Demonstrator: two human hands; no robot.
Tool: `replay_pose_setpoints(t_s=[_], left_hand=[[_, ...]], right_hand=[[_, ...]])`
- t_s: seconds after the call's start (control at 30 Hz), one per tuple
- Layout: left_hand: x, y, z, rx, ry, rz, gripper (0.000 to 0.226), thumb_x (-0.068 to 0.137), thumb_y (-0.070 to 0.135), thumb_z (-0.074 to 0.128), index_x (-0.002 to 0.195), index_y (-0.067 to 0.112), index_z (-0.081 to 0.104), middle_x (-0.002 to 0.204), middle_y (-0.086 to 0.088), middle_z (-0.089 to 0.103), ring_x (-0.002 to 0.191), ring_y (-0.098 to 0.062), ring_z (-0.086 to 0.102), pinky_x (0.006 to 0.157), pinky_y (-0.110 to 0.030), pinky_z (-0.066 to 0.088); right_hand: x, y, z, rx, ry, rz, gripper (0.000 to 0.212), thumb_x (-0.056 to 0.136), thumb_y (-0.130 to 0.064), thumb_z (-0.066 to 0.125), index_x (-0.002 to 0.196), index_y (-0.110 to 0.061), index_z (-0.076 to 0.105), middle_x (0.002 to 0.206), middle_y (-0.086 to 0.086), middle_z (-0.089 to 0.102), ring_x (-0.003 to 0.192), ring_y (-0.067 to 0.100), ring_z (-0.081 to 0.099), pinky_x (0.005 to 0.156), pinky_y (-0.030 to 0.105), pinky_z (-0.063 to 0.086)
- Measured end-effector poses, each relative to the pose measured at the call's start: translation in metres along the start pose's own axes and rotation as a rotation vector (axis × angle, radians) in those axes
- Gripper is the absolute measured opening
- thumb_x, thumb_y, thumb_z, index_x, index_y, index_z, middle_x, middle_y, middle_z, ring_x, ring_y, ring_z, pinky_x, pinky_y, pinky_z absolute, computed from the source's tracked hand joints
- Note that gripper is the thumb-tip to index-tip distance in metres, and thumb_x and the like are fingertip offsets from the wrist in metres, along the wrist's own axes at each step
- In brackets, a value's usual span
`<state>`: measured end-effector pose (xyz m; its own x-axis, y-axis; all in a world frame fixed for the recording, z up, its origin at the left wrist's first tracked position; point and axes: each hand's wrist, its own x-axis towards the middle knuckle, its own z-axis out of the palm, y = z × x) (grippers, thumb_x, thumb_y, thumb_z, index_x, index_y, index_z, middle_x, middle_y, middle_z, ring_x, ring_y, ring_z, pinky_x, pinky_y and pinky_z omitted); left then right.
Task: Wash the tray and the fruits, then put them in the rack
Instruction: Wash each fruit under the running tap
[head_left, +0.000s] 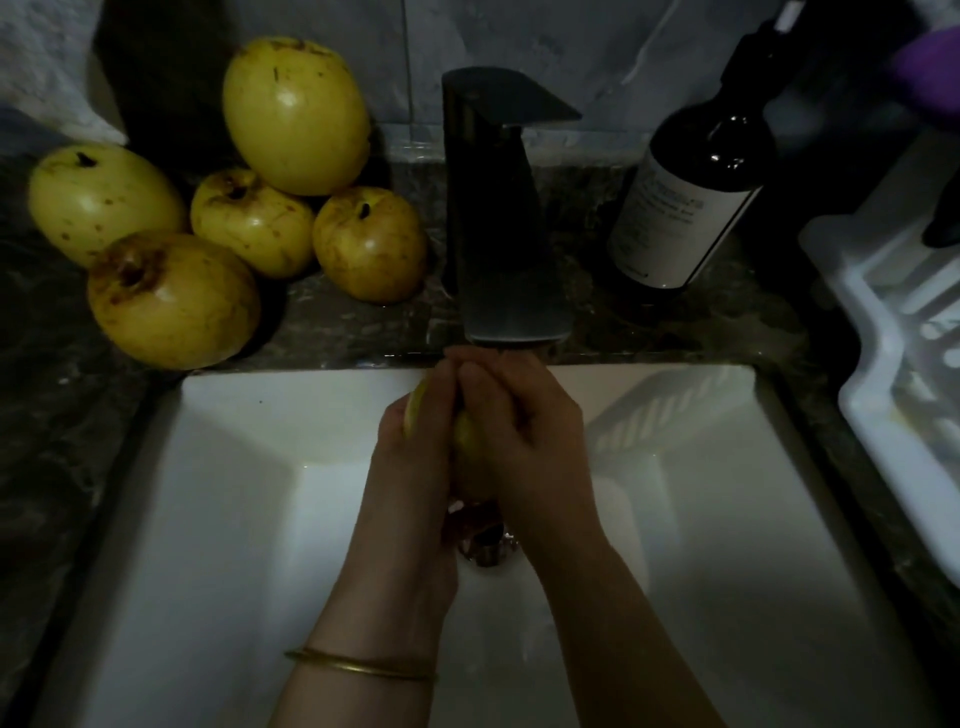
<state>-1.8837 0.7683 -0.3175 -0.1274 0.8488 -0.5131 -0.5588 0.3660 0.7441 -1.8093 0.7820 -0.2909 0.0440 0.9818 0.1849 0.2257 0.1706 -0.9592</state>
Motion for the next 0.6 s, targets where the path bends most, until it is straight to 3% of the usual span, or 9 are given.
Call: replay_pose_setpoints(t_s=[0.07,0.13,0.2,0.3,0.47,0.6], left_hand=[[0.004,-0.002,0.002,0.043,-0.022,0.040,0.021,0.101,0.030,0.036,0.110,0.029,0.055,0.083,0.018,0.069,0.102,-0.012,0.062,0.052,-0.009,0.048],[0.004,-0.002,0.003,0.094,-0.037,0.053,0.019,0.101,0.032,0.036,0.107,0.032,0.054,0.090,0.015,0.066,0.100,-0.009,0.062,0.051,-0.009,0.048],[-0.002,0.005,0.005,0.124,-0.060,0.061,0.021,0.091,0.048,0.043,0.102,0.036,0.056,0.091,0.014,0.066,0.092,-0.006,0.064,0.048,-0.015,0.049],[-0.010,0.010,0.009,0.147,-0.040,0.117,0.056,0.065,0.063,0.054,0.114,0.036,0.055,0.105,0.008,0.065,0.090,-0.010,0.065,0.050,-0.024,0.052],[-0.012,0.010,0.011,0.084,-0.004,0.030,0.041,0.084,0.060,0.051,0.118,0.037,0.056,0.111,0.004,0.062,0.094,-0.017,0.063,0.051,-0.029,0.053],[-0.009,0.011,0.013,0.000,0.016,-0.067,0.062,0.070,0.074,0.059,0.120,0.038,0.057,0.121,-0.002,0.060,0.104,-0.024,0.061,0.059,-0.035,0.055]], right_hand=[[0.000,0.005,0.000,-0.132,0.003,-0.175,0.036,0.089,-0.035,0.044,0.106,-0.016,0.070,0.103,-0.005,0.067,0.095,0.006,0.061,0.087,0.022,0.049],[0.001,0.005,-0.001,-0.155,-0.003,-0.197,0.037,0.090,-0.035,0.041,0.106,-0.015,0.069,0.103,-0.002,0.067,0.095,0.010,0.061,0.086,0.026,0.050],[0.001,0.002,-0.001,-0.085,-0.007,-0.100,0.028,0.093,-0.036,0.045,0.103,-0.021,0.066,0.100,-0.003,0.066,0.092,0.008,0.061,0.083,0.024,0.050],[0.003,0.000,-0.002,0.058,-0.007,0.143,0.014,0.096,-0.029,0.052,0.101,-0.025,0.064,0.099,-0.002,0.066,0.091,0.008,0.062,0.080,0.025,0.051],[0.004,-0.001,-0.007,0.156,-0.107,0.317,0.018,0.090,-0.038,0.058,0.103,-0.027,0.065,0.105,-0.001,0.063,0.098,0.018,0.061,0.079,0.034,0.055],[0.008,-0.005,-0.012,0.078,-0.196,0.278,0.009,0.092,-0.035,0.057,0.099,-0.036,0.062,0.099,-0.014,0.060,0.095,0.009,0.058,0.082,0.031,0.051]])
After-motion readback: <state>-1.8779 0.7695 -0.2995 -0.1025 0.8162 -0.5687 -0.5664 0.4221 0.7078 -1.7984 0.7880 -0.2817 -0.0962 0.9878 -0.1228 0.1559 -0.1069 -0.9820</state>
